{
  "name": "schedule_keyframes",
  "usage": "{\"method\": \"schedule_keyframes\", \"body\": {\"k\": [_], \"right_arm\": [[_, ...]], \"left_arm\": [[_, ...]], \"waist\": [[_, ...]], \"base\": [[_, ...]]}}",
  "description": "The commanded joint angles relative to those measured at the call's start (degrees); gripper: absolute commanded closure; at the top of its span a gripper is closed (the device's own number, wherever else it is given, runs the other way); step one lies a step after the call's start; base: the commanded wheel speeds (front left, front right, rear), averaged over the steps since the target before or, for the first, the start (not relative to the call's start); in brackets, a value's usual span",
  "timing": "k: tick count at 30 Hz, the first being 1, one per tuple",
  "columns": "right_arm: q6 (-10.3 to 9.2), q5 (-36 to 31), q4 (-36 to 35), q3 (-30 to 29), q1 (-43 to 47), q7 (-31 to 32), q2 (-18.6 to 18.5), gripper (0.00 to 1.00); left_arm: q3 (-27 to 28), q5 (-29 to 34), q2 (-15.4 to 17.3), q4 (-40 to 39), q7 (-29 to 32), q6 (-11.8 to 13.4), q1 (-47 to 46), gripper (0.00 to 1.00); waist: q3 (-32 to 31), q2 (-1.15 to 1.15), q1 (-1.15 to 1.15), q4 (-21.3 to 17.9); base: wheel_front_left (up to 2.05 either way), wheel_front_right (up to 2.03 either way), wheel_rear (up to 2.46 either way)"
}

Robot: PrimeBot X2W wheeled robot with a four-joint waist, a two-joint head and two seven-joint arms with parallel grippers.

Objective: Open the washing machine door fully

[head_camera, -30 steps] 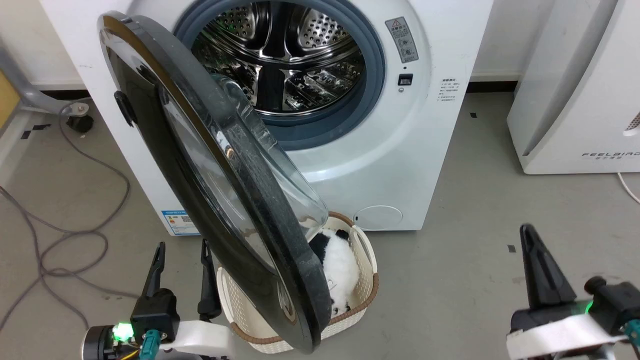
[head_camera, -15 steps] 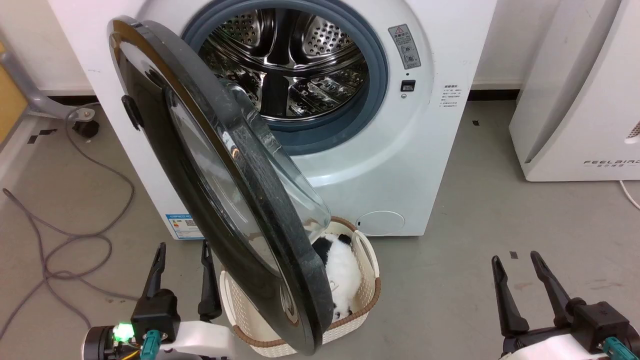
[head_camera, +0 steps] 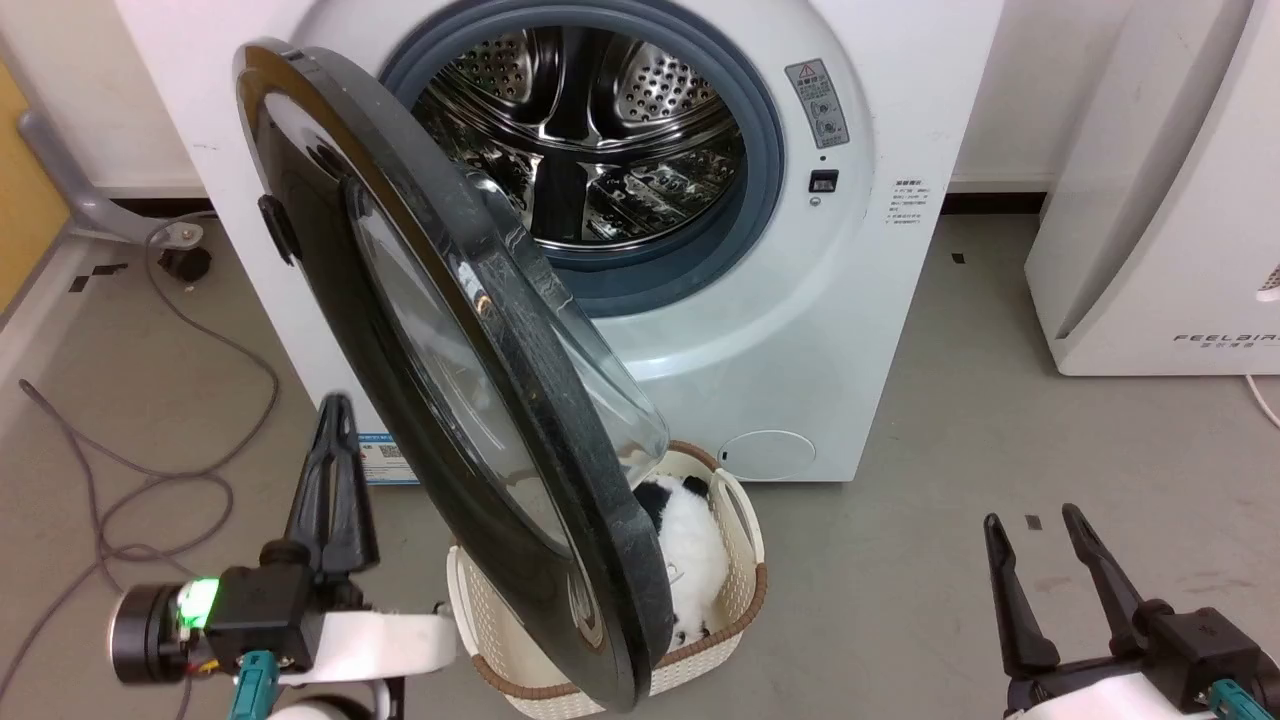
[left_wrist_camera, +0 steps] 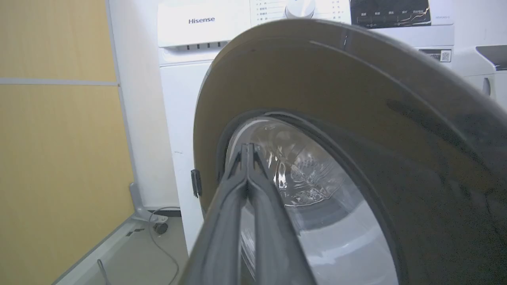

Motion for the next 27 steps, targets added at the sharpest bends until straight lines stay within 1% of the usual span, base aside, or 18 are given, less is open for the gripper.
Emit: {"method": "schedule_keyframes", "body": {"k": [1,8,14,17,18,20,27], "right_arm": [[0.05,-0.19,-0.08,-0.14,1.18,-0.25,0.37,0.00],[0.05,-0.14,-0.03,-0.15,1.59,-0.25,0.54,0.00],[0.05,0.04,-0.07,-0.26,1.65,-0.25,0.58,0.00],[0.05,0.06,-0.01,-0.43,1.71,-0.25,0.60,0.00],[0.05,0.10,0.04,-0.49,1.75,-0.25,0.60,0.00],[0.05,0.23,0.09,-0.49,1.77,-0.25,0.61,0.00],[0.05,0.66,0.05,-0.52,1.70,-0.25,0.61,0.00]], "left_arm": [[-0.46,0.28,0.32,-1.24,-0.30,-0.49,-1.26,1.00],[-5.58,1.70,0.53,-8.35,-0.30,-3.12,-3.28,1.00],[-11.03,3.14,0.47,-11.40,-0.31,-4.94,-3.91,1.00],[-14.59,3.72,0.27,-12.19,-0.31,-6.14,-3.81,1.00],[-17.16,4.07,0.09,-12.37,-0.31,-6.99,-3.66,1.00],[-19.41,4.35,-0.09,-12.37,-0.18,-7.66,-3.62,1.00],[-25.38,4.27,-0.67,-10.62,0.23,-8.76,-3.19,1.00]], "waist": [[-0.11,0.00,0.00,0.07],[-0.43,0.00,0.00,0.37],[-0.42,0.00,0.00,0.44],[-0.38,0.00,0.00,0.63],[-0.36,0.00,0.00,0.78],[-0.35,0.00,0.00,0.95],[-0.23,0.00,0.00,1.35]], "base": [[0.00,0.00,0.00],[0.00,0.00,0.00],[0.00,0.00,0.00],[0.00,0.00,0.00],[0.00,0.00,0.00],[0.00,0.00,0.00],[0.00,0.00,0.00]]}}
